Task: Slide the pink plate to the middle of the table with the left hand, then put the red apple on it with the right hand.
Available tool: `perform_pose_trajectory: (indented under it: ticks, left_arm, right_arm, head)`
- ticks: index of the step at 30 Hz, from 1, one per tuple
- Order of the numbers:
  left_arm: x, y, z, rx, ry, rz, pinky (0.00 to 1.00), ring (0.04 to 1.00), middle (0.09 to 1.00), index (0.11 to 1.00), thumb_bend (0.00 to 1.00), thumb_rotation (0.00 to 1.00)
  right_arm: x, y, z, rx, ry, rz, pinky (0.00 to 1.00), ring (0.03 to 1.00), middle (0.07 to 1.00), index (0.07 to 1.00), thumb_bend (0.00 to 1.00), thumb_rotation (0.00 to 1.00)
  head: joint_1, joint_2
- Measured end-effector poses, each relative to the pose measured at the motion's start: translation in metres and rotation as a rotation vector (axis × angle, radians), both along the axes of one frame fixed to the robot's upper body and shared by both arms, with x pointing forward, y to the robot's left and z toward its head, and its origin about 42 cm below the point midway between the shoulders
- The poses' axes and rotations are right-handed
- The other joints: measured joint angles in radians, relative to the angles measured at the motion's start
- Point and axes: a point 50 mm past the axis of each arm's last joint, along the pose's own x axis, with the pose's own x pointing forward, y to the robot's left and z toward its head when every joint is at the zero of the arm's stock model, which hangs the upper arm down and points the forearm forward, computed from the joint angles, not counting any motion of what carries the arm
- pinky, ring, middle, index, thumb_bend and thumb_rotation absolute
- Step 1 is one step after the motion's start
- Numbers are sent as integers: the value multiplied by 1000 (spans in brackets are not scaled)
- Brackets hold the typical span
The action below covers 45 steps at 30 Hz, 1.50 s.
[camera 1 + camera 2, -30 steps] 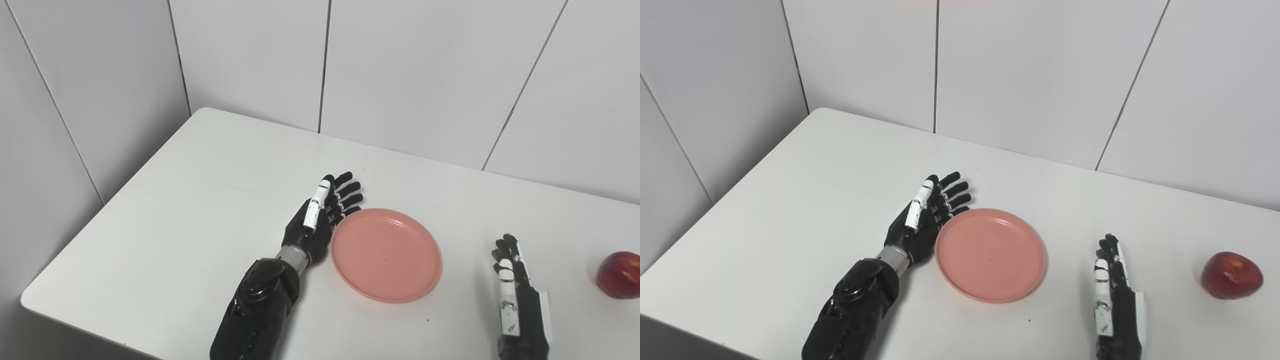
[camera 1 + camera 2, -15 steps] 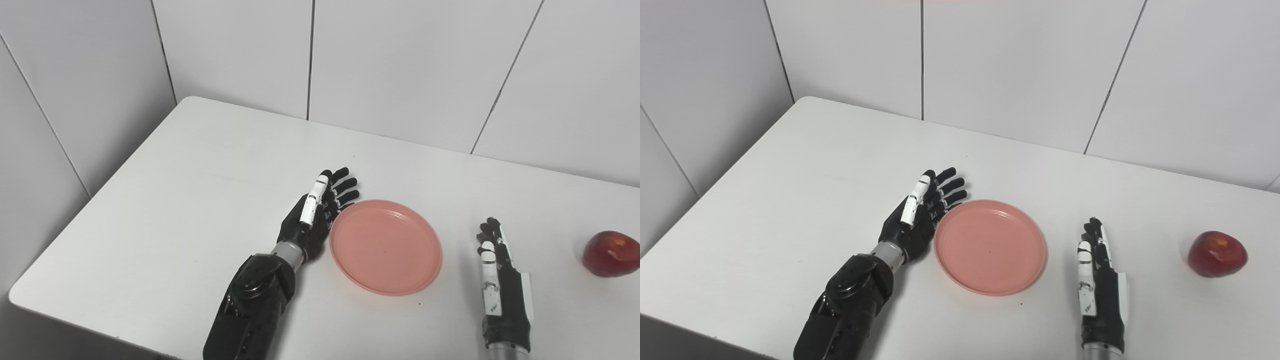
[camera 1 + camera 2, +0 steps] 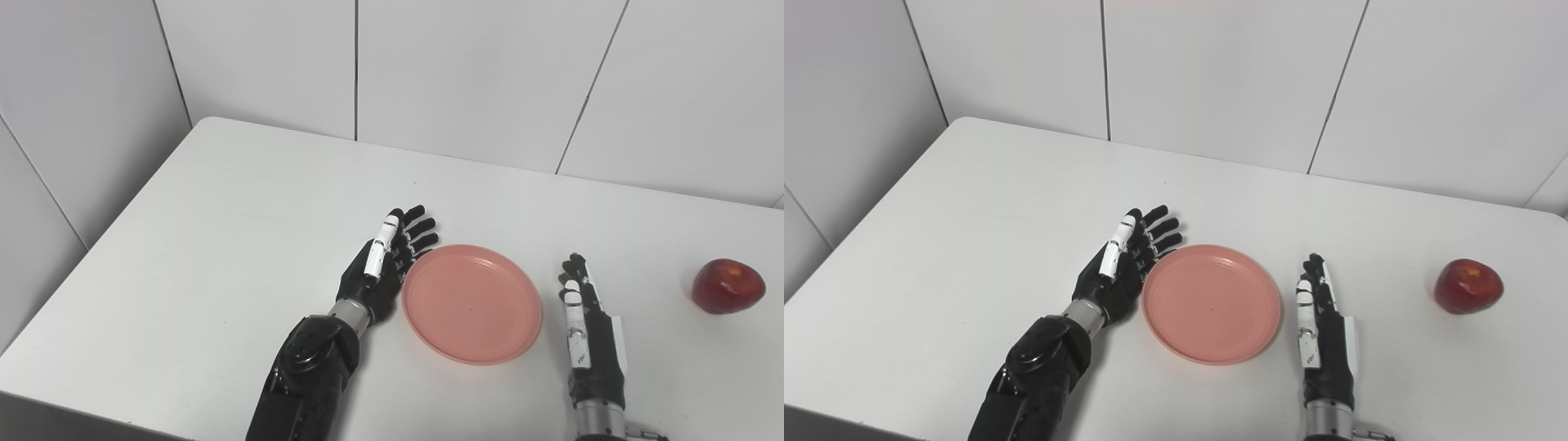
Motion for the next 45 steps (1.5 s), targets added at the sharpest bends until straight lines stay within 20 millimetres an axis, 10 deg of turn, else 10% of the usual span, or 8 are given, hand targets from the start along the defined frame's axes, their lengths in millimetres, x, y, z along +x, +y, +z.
perform_pose_trajectory:
  ticks: [45]
  left_arm:
    - [-3,21,-6,135,-74,48,897,885,895,889,381,1000]
  right_arm:
    - [10,-18,27,-149,-81,-77,809,875,893,893,322,1000]
  head:
    - [-239,2]
